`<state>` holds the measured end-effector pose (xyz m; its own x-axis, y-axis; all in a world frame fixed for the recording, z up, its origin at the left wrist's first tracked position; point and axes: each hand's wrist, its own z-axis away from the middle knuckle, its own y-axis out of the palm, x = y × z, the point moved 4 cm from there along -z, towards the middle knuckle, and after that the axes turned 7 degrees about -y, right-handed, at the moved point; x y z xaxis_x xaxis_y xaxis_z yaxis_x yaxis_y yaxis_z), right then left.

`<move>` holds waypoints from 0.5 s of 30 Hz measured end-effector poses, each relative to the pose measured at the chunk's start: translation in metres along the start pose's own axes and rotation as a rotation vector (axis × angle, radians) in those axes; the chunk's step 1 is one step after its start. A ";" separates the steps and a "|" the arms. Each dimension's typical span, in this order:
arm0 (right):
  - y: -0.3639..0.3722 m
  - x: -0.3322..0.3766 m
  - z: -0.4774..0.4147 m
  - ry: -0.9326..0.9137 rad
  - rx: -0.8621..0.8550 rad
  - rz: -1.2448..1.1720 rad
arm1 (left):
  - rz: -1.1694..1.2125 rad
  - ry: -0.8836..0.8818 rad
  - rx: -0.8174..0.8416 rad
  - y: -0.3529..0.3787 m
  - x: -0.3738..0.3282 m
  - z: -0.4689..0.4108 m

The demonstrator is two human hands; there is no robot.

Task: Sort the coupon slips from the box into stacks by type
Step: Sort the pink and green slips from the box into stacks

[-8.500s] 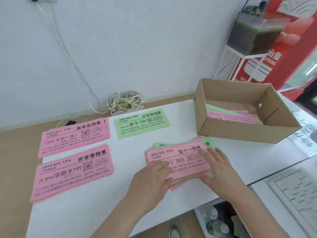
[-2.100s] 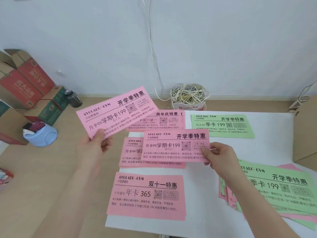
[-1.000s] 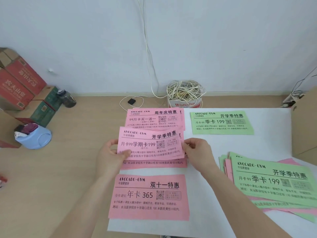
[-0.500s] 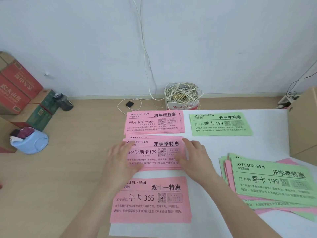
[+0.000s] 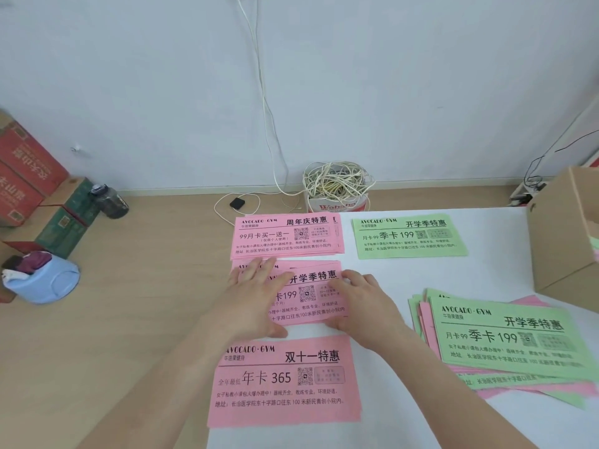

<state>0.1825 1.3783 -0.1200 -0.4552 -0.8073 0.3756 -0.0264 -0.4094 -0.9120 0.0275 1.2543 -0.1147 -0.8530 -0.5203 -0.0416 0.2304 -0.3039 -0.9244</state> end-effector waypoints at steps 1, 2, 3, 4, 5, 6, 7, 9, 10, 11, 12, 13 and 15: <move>0.000 -0.001 0.000 -0.001 -0.001 -0.008 | -0.020 0.018 0.033 -0.002 -0.003 -0.005; 0.000 -0.001 0.001 0.000 -0.001 -0.020 | -0.028 0.025 0.058 -0.002 -0.004 -0.009; 0.000 -0.002 0.001 0.001 -0.003 -0.030 | -0.028 0.028 0.076 -0.003 -0.006 -0.013; 0.000 -0.002 0.001 0.001 -0.006 -0.035 | -0.025 0.031 0.090 -0.003 -0.007 -0.016; 0.000 -0.002 0.001 -0.002 -0.009 -0.034 | -0.022 0.036 0.099 -0.003 -0.007 -0.017; 0.000 -0.003 0.002 -0.005 -0.010 -0.034 | -0.018 0.042 0.101 -0.003 -0.006 -0.018; 0.000 -0.004 0.002 -0.007 -0.015 -0.034 | -0.013 0.048 0.094 -0.003 -0.006 -0.018; 0.002 -0.006 0.002 -0.009 -0.021 -0.037 | 0.007 0.058 0.080 -0.003 -0.004 -0.017; 0.002 -0.006 0.002 -0.010 -0.022 -0.037 | 0.022 0.060 0.077 -0.002 -0.004 -0.017; 0.003 -0.006 0.002 -0.011 -0.023 -0.037 | 0.036 0.060 0.078 -0.002 -0.003 -0.016; 0.003 -0.007 0.002 -0.011 -0.023 -0.037 | 0.043 0.060 0.078 -0.002 -0.002 -0.015; 0.004 -0.007 0.003 -0.011 -0.025 -0.037 | 0.045 0.062 0.076 -0.002 -0.002 -0.015; 0.004 -0.008 0.003 -0.014 -0.029 -0.036 | 0.031 0.069 0.062 -0.003 -0.003 -0.014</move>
<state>0.1883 1.3821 -0.1265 -0.4411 -0.7980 0.4107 -0.0682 -0.4265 -0.9019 0.0226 1.2673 -0.1169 -0.8749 -0.4743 -0.0978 0.2838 -0.3384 -0.8972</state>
